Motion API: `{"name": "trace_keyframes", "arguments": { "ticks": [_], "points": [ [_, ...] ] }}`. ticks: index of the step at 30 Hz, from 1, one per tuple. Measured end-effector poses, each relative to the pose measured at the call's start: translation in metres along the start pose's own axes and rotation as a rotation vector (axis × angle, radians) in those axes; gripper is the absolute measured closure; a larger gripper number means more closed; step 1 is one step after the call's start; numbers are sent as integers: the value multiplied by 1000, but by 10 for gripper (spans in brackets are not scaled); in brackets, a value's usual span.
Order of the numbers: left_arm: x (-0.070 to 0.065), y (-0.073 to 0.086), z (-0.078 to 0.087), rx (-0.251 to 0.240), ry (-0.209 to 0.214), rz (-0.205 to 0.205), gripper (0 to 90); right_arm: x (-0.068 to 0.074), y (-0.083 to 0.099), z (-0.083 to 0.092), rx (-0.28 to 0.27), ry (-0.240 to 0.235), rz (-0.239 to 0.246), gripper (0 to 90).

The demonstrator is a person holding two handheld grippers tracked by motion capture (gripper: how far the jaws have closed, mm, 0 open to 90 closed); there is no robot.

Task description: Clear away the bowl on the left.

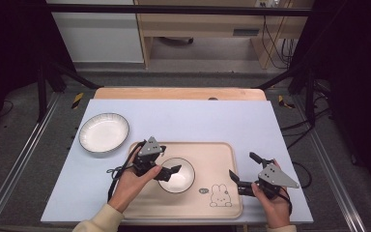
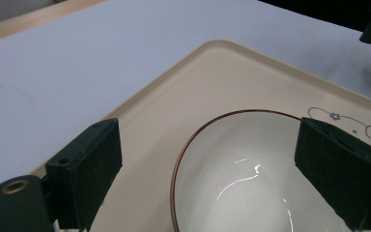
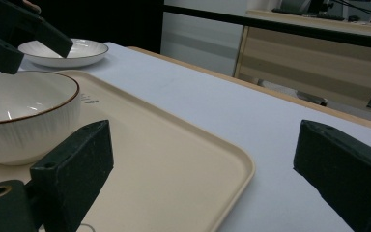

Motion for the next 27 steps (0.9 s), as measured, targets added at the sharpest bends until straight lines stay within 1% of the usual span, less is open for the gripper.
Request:
{"name": "trace_keyframes", "arguments": {
  "ticks": [2,3,4,6,7,9,13,14,16,21,22,23,27],
  "points": [
    [-5,-1,2,-33,26,-28,94,0,0,0,2,5,-2,70],
    [-7,-2,3,-46,34,-35,94,-1,0,0,1,7,-3,70],
    [-8,-3,4,-54,35,-41,83,-1,0,1,-1,9,-5,71],
    [-9,-4,6,-60,30,-33,65,-1,-1,1,-6,11,-7,70],
    [-9,-4,8,-66,31,-22,65,-1,-1,2,-5,12,-8,70],
    [-7,-4,9,-86,41,-11,65,-1,-1,2,-7,11,-9,69],
    [-2,-5,12,-110,26,-9,65,-2,-1,2,-11,13,-9,61],
    [-2,-5,12,-116,33,-3,65,-3,-1,3,-10,16,-11,57],
    [-4,-5,13,-118,61,-2,63,-4,-1,3,-14,22,-14,50],
    [-8,-5,16,-158,53,-12,61,-4,-2,5,-20,30,-23,43],
    [-9,-6,16,-159,53,-14,61,-4,-2,5,-21,30,-24,42],
    [-10,-6,18,-162,45,-28,57,-4,-2,5,-20,31,-24,39],
    [-11,-6,23,-171,34,-54,50,-4,-2,4,-16,35,-28,34]
  ]
}}
Point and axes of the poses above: each handheld gripper's, and its own axes: z roughly backward along the jaws, y roughly out of its underside, x roughly to its left, the point moved 4 cm from there along -z, roughly forward along the jaws
